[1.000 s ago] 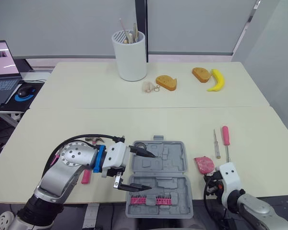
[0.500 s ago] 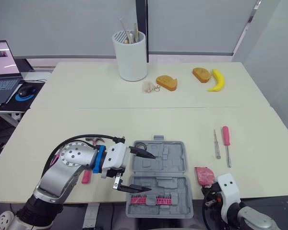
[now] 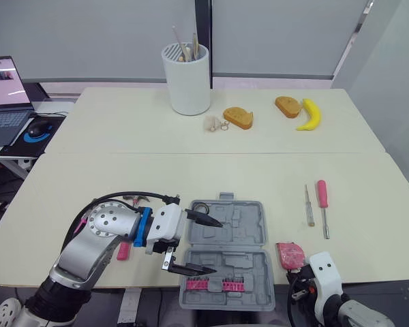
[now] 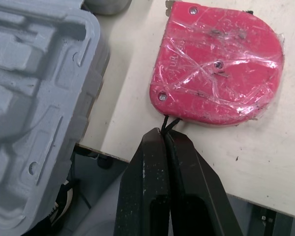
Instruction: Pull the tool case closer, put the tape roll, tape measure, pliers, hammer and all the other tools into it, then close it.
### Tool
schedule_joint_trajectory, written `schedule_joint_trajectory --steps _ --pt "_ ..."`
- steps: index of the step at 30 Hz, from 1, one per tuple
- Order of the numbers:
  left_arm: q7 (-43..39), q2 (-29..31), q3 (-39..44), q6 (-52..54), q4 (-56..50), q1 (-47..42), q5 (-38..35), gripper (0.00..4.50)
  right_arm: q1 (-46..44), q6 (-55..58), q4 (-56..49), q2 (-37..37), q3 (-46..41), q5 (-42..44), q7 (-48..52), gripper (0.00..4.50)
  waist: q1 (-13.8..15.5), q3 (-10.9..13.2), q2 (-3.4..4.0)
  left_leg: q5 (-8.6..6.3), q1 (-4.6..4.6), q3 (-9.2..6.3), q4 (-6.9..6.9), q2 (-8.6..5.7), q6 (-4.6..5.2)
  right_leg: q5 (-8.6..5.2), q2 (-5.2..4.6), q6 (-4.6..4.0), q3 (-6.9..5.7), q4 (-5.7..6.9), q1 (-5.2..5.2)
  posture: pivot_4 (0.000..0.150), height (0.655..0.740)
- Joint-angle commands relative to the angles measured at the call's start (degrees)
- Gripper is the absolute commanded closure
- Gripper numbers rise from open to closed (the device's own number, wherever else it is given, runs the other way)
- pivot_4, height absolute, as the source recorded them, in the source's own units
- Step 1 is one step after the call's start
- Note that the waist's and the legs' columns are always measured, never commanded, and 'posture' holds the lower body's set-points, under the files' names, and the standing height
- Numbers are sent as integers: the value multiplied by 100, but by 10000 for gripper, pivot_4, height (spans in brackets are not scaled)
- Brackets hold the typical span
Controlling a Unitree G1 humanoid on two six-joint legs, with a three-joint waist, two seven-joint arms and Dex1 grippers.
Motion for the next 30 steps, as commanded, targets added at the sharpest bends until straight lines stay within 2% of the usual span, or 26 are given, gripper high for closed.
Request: schedule_joint_trajectory --steps 1,6,13,16,19,21,25,30 --pt "-8 22 -25 -28 -202 -65 -106 0 92 6 -260 -8 12 93 -9 44725 10 0 0 0 0 0 0 0 0 0 0 0 0 0 0 1500 7400" --pt "-9 22 -43 -44 -180 -81 -107 0 -25 145 -243 119 -65 188 -122 44725 15 0 0 0 0 0 1 1 0 0 0 1 0 0 0 1500 7400" --pt "0 16 -47 -65 -156 -73 -91 0 128 506 -537 -114 -446 654 189 30230 21 0 0 0 -2 0 1 0 0 0 -1 0 0 -2 0 1500 7400" --pt "9 17 -32 -90 -144 -32 -85 0 493 488 -1035 -1076 -989 933 1050 23762 22 0 19 0 -3 2 2 0 0 0 -1 1 0 -2 0 1500 7400" --pt "13 2 -38 -105 -117 -32 -84 0 568 -269 -1161 -2145 -1582 1030 2159 16806 15 1 2 0 4 5 4 -4 1 -3 -2 13 -1 -7 13 1500 7400" --pt "15 -16 -56 -111 -97 -47 -76 0 398 -910 -950 -2665 -1863 992 2824 12331 9 2 -3 1 11 1 6 6 1 -11 9 28 -3 -8 18 1500 7400" --pt "30 -61 -94 -118 -87 -76 -58 0 -353 -1899 -210 -3392 -1890 816 3720 204 25 3 -1 4 24 -4 7 7 4 -14 11 33 -7 -4 31 1500 7400" --pt "103 -123 -163 -96 -194 -30 -52 0 -1692 -3136 1102 -3792 -937 202 4360 204 23 7 -7 4 17 5 9 2 4 1 6 9 -1 -7 29 1500 7400"
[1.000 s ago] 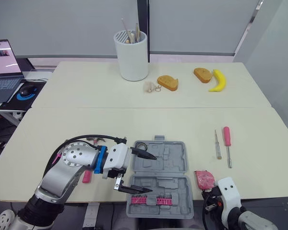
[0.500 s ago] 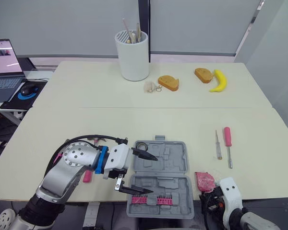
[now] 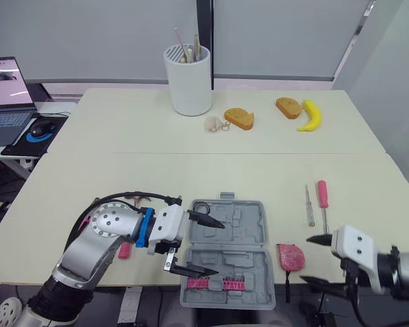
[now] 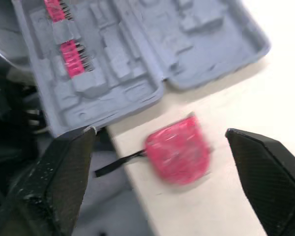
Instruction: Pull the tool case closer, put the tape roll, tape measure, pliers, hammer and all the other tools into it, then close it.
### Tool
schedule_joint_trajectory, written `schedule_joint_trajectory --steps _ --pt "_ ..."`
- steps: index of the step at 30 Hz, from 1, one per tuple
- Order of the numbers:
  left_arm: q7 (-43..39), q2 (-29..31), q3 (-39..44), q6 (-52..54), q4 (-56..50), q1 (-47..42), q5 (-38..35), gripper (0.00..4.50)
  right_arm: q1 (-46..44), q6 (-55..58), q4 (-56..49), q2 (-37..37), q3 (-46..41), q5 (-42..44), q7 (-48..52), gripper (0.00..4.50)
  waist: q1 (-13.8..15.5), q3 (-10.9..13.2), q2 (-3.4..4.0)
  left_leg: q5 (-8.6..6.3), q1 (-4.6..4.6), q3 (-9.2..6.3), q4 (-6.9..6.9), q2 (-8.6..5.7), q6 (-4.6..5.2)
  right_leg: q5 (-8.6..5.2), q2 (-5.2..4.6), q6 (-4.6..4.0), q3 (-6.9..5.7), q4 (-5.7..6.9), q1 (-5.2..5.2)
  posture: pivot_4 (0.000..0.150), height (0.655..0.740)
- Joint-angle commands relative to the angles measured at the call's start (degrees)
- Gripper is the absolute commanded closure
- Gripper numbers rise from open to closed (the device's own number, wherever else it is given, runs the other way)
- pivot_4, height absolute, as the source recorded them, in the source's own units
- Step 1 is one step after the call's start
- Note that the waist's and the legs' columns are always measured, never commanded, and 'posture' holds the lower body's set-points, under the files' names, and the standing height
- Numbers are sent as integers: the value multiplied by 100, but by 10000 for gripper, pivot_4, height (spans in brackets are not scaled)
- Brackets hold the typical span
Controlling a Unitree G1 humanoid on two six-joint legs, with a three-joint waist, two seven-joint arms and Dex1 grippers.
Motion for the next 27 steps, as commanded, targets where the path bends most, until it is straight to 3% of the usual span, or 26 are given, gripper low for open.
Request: schedule_joint_trajectory --steps 1,12,27 --pt "67 -38 -83 -45 -220 17 -60 0 -469 -989 734 -126 651 -505 450 204 2 1 -2 0 0 -1 -1 0 0 1 0 -2 -2 -1 0 1500 7400" --pt "25 -13 -156 -52 -280 35 -91 0 -1188 -2869 2527 114 1795 -1449 902 204 9 5 1 -1 -9 -5 -1 -4 0 1 -4 -7 -5 -1 -4 1500 7400" --pt "-29 16 -202 -63 -287 30 -67 0 -1893 -3410 3596 495 2364 -2017 862 204 7 5 2 1 -3 -6 -2 -3 -2 2 -2 -8 -4 3 -1 1500 7400"
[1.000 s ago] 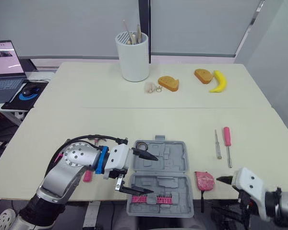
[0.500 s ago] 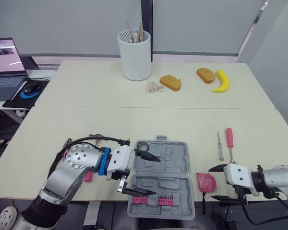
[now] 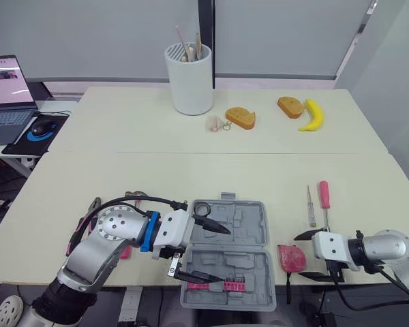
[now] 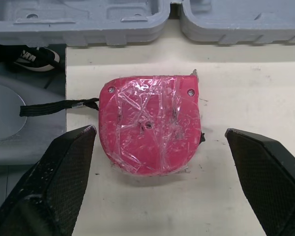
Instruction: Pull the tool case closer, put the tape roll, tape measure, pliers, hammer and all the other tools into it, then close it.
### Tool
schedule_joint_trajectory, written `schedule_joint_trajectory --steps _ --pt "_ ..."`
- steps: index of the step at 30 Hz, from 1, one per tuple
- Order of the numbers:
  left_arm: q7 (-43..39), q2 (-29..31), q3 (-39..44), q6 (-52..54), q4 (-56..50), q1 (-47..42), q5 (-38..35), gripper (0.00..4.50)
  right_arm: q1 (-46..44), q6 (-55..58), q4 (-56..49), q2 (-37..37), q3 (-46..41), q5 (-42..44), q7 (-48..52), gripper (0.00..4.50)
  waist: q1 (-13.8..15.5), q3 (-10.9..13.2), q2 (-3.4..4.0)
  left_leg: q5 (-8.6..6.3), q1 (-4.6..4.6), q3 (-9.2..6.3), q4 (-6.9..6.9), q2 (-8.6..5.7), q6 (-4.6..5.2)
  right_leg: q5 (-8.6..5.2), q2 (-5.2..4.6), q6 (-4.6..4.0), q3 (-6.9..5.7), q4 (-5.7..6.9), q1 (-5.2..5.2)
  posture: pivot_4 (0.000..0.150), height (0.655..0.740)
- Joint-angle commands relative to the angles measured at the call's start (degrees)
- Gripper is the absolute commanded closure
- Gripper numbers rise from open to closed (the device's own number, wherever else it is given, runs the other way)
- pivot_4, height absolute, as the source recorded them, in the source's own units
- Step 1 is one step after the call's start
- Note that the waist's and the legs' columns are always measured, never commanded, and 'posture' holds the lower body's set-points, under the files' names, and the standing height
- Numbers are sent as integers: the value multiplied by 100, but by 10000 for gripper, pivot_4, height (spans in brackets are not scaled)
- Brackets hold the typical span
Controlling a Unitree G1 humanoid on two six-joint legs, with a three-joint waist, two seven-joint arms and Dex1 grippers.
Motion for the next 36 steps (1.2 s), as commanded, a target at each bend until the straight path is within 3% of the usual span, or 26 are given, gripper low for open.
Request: schedule_joint_trajectory --steps 1,17,20,22,28,34,36 --pt "-7 50 4 -66 -164 0 -65 0 -152 -116 83 90 132 -119 1 204 -3 0 0 0 0 0 1 0 0 0 0 0 0 0 0 1500 7400" --pt "12 74 20 -78 -134 -8 -48 0 -294 -210 241 288 290 -317 -109 204 -1 0 1 0 1 1 2 0 0 0 0 -1 2 2 0 1500 7400" --pt "20 74 26 -87 -115 -7 -39 0 -318 -251 238 301 281 -333 -160 5855 -1 0 1 0 1 1 1 0 0 0 0 -1 1 2 0 1500 7400" --pt "32 76 44 -79 -99 -8 -44 0 -342 -212 152 316 228 -295 -198 12822 -1 0 1 0 1 1 1 0 0 1 0 -1 1 2 0 1500 7400" --pt "167 69 168 -168 42 -40 32 0 -337 10 -289 131 11 -179 -186 13670 -1 0 2 0 1 0 1 0 0 1 0 -1 1 2 -1 1500 7400" --pt "542 210 517 181 225 -125 -58 0 -616 1265 -1476 -366 -203 -28 37 13670 -4 1 6 0 1 -1 2 1 0 1 0 0 1 5 -2 1500 7400" --pt "787 331 693 442 369 -196 41 0 -1350 2391 -2163 -521 50 119 438 13670 -25 8 17 0 2 -3 1 2 0 1 1 0 0 5 -3 1500 7400"
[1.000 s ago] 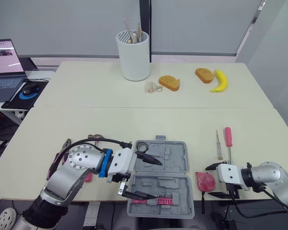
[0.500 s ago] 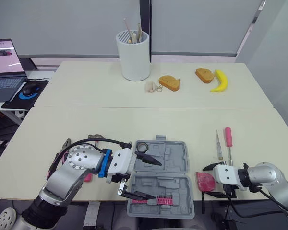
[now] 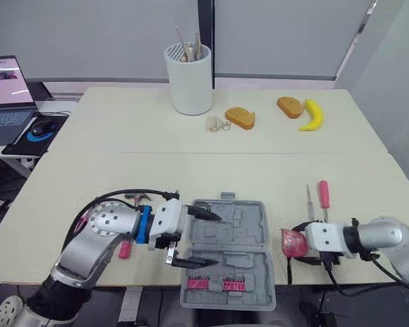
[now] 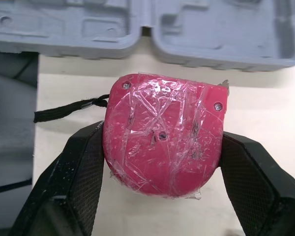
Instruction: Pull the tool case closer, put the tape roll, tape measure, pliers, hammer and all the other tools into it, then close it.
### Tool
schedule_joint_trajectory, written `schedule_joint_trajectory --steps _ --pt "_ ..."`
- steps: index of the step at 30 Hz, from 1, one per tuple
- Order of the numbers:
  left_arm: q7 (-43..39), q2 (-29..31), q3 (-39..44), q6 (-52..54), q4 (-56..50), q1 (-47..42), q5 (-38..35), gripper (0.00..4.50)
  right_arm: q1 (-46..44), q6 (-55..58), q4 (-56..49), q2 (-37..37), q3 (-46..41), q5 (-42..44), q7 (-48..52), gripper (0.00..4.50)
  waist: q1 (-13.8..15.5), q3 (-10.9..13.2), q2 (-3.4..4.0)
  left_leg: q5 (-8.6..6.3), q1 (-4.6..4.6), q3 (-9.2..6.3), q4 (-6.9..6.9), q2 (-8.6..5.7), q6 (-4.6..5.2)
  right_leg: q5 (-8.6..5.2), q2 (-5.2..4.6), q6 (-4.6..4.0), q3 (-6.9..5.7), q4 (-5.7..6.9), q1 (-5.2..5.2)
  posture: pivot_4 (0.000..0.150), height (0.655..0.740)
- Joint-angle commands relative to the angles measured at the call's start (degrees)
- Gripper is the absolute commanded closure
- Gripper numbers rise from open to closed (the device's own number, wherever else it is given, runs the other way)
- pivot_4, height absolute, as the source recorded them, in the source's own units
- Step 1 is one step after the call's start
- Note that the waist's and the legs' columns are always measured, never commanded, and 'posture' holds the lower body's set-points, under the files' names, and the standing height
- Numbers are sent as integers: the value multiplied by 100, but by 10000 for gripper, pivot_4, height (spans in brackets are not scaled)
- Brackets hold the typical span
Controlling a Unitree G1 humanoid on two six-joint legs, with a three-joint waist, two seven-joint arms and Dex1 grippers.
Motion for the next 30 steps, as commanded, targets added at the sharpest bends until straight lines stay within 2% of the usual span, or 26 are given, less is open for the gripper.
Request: schedule_joint_trajectory --steps 1,4,8,13,20,30 --pt "335 208 342 324 191 -164 60 0 -1173 1667 -1145 -163 302 318 608 13670 -34 11 18 0 -1 1 0 1 0 0 0 0 2 3 -4 1500 7400" --pt "307 301 309 266 354 -241 181 0 -2158 2341 -1074 115 980 121 857 13670 -40 10 15 1 2 -11 0 1 -1 1 5 -2 -4 3 -5 1500 7400" --pt "404 199 267 121 548 -335 325 0 -3098 2415 -305 590 1738 -262 1060 13670 0 13 11 1 -13 -9 -1 -5 -2 1 -2 -3 -7 -3 -12 1500 7400" --pt "394 103 200 -99 652 -311 474 0 -3923 1964 992 1196 2446 -759 1230 13670 -4 15 9 2 -29 3 1 -14 -3 2 -11 -3 1 -6 -28 1500 7400" --pt "452 -13 93 -349 526 -121 605 0 -4292 1496 1959 1727 2871 -1201 1306 13670 -24 16 11 2 -28 2 -2 -8 -5 2 -6 -5 2 -1 -34 1500 7400" --pt "502 -100 43 -523 557 -22 694 0 -4408 1367 2439 2093 2850 -1517 1269 13670 -33 16 11 4 -23 -1 -1 -8 -8 3 -4 -6 0 9 -34 1500 7400"
